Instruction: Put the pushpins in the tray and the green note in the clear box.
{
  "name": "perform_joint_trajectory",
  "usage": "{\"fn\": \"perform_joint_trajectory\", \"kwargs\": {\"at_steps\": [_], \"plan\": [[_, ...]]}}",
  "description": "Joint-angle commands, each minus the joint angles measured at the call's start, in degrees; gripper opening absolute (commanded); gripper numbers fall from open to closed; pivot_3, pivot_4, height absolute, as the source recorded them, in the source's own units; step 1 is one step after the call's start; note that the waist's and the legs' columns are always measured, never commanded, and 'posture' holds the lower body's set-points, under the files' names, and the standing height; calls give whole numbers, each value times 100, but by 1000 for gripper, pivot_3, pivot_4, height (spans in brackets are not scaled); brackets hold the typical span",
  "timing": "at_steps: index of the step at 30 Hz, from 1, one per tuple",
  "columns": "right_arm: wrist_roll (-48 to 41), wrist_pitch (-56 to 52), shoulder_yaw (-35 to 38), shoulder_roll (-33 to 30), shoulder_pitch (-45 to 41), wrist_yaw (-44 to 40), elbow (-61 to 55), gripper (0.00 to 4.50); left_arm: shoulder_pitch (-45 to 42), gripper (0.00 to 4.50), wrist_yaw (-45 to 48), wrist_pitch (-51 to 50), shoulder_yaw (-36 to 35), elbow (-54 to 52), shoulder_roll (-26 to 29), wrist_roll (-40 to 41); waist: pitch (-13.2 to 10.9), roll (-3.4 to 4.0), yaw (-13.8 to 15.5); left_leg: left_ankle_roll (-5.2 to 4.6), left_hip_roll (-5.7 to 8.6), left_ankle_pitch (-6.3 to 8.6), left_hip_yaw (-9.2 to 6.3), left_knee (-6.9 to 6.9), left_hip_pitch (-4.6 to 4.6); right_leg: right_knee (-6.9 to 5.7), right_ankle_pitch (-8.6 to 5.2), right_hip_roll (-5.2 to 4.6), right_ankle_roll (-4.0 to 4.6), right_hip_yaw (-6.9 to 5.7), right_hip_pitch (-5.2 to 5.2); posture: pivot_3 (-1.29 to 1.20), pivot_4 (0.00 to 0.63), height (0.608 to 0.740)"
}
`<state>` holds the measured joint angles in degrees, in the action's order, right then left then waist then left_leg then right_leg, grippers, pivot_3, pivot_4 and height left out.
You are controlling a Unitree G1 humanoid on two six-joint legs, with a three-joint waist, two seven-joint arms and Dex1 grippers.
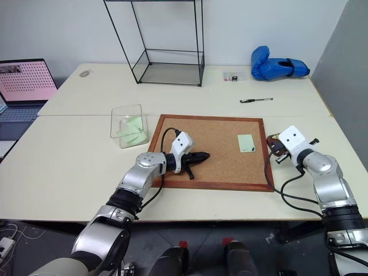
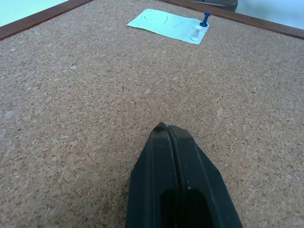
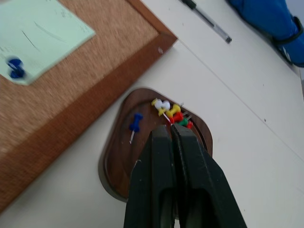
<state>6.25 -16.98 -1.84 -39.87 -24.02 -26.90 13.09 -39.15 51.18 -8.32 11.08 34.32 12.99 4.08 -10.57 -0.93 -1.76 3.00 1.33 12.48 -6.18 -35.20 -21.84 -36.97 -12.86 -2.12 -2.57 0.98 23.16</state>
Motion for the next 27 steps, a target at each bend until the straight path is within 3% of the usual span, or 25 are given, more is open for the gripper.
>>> {"fn": "perform_joint_trajectory", "kwargs": {"at_steps": [1, 18, 21, 27], "plan": [[171, 314, 23, 26, -307, 175, 449, 454, 107, 0, -55, -112, 140, 226, 45, -205, 0, 0, -1, 0, 0, 0, 0, 0, 1, -1, 0, 0, 0, 0, 0, 0, 150, 740], [-125, 125, 496, 1, -418, 65, 236, 3910, 114, 0, -54, -69, 164, 239, 47, -233, 0, 0, -4, 0, 0, 0, -1, 0, 1, -1, 0, 1, 0, 0, 0, 0, 150, 740], [-284, -12, 645, -68, -396, -52, 12, 3910, 111, 0, -46, -53, 165, 247, 56, -236, 0, 0, -3, 0, 0, 0, -1, 0, 1, -1, 0, 1, 0, 0, 0, 0, 150, 740], [-1414, -799, 868, 78, -44, -1077, -989, 3910, 96, 0, -27, -33, 167, 268, 73, -245, 0, 0, -4, 0, -2, 0, -3, 0, 1, -1, 0, 2, 0, -2, -1, 0, 150, 740]]}}
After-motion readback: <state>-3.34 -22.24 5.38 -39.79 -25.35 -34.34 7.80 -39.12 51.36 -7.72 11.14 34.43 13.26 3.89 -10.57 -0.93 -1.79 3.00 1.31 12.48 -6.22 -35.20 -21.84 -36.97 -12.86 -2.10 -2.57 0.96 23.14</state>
